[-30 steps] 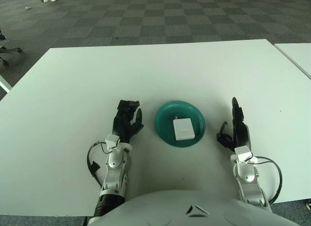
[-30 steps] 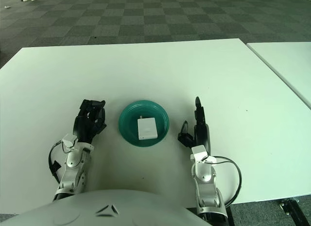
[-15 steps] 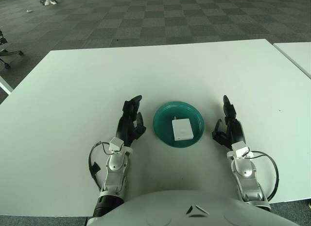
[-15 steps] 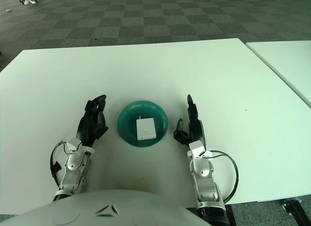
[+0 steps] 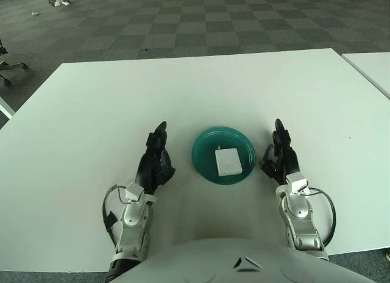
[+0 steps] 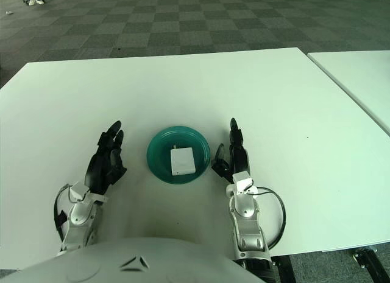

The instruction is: Put the charger into the plate.

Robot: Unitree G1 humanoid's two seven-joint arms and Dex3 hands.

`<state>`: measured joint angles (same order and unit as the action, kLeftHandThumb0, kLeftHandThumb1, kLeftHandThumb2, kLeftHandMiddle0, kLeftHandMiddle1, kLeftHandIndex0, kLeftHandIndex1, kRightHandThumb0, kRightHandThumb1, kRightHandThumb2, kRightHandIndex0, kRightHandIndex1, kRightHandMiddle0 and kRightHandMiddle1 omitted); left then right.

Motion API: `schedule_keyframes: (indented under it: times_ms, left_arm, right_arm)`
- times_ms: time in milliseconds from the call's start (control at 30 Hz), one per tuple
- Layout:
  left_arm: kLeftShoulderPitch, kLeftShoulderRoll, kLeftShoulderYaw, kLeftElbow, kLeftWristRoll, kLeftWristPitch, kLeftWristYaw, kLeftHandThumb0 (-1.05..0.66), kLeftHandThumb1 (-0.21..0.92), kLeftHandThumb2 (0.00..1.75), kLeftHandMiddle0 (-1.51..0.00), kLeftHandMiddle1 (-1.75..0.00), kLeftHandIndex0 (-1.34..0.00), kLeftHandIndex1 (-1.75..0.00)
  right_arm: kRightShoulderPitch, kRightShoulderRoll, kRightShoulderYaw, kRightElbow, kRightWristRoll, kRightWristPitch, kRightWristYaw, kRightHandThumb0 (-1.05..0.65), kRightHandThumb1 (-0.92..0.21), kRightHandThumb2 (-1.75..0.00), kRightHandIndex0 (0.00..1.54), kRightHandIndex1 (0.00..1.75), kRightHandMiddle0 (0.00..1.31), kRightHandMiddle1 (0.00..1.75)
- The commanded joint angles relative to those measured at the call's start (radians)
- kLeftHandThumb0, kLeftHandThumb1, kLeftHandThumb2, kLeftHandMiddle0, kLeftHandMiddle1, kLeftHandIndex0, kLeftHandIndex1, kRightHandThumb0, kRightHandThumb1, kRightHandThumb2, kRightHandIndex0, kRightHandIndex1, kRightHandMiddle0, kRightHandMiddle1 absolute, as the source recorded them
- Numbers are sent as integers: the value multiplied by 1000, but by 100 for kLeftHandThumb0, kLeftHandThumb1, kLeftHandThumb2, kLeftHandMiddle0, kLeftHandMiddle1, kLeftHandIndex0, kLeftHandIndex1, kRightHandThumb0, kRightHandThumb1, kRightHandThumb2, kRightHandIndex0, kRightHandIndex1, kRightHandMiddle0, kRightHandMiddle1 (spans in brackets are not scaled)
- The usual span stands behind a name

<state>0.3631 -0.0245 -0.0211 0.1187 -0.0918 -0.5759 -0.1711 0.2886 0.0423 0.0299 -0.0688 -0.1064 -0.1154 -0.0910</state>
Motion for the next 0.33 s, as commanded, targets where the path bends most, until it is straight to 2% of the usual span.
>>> schedule_keyframes:
  times_ms: [0, 167, 300]
  left_arm:
    - [130, -17, -1, 41, 24, -11, 33, -90, 92, 100, -6, -1, 0, -34]
    - [157, -68, 4, 19, 24, 4, 90, -90, 92, 99, -12, -3, 0, -44]
    - [169, -106, 2, 21, -17, 21, 106, -88, 92, 98, -14, -3, 0, -45]
  right_arm:
    - [34, 16, -1, 25, 39, 120, 21, -105, -92, -101, 0, 0, 0, 0]
    - [34, 13, 0, 16, 50, 123, 30, -105, -92, -100, 0, 0, 0, 0]
    - [33, -2, 13, 45, 16, 63, 23, -105, -92, -99, 0, 0, 1, 0]
